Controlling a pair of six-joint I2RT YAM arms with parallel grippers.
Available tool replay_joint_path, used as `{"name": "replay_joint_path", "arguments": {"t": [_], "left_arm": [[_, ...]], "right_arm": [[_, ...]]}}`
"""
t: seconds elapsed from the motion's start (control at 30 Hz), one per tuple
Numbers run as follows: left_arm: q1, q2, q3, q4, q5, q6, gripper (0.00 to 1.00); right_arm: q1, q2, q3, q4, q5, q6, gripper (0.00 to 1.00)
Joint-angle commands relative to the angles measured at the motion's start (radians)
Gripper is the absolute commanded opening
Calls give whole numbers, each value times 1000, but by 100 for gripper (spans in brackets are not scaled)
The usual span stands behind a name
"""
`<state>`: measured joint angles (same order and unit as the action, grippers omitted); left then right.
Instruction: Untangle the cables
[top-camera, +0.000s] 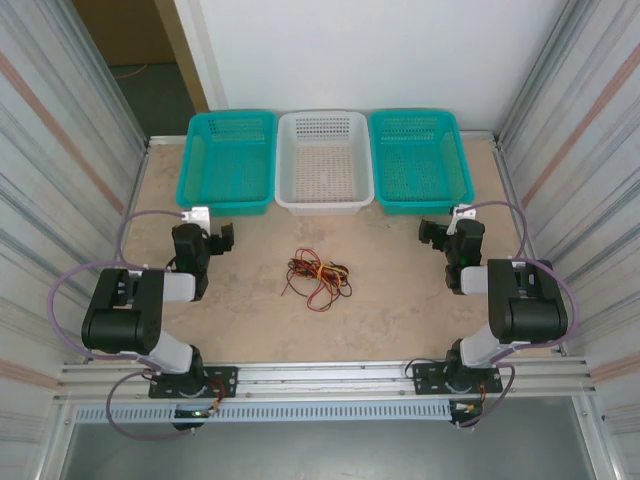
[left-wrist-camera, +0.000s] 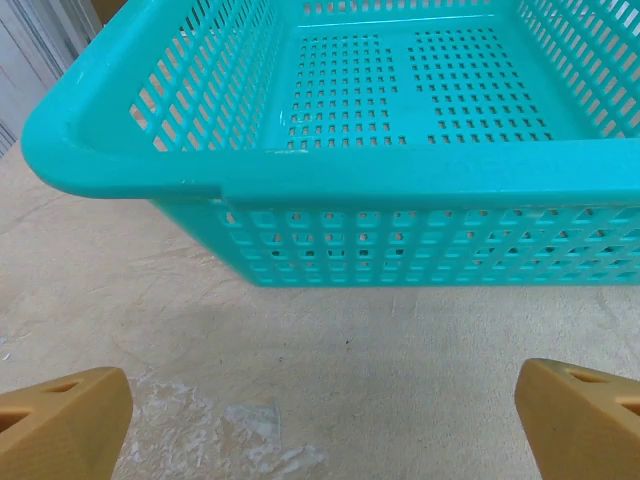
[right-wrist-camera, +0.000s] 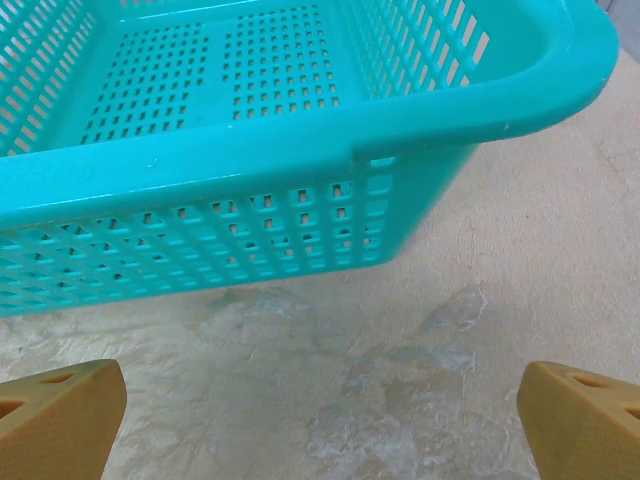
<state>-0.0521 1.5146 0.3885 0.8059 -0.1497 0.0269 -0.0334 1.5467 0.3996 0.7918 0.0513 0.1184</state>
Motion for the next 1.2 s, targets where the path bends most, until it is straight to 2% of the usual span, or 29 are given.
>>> {"name": "replay_joint_path", "arguments": {"t": [0.0,1.0,1.03,1.07,1.1,1.17], "left_arm": [[0,-4,4,19,2,11,99],[11,-8,4,16,30,8,99],[7,-12,10,25,5,11,99],[-2,-46,39,-53,-26,7,99],[-21,-85,80,-157,-67,13,99],[-76,-138,184,-367,-267,-9,98]], "right_arm": [[-5,-7,7,12,-5,-22,99],[-5,-7,7,12,-6,-22,99],[-3,-9,2,17,-5,-24,99],[7,-32,8,10,52,-17,99],[19,-91,38,-99,125,-4,99],[23,-204,102,-315,187,45,99]]}}
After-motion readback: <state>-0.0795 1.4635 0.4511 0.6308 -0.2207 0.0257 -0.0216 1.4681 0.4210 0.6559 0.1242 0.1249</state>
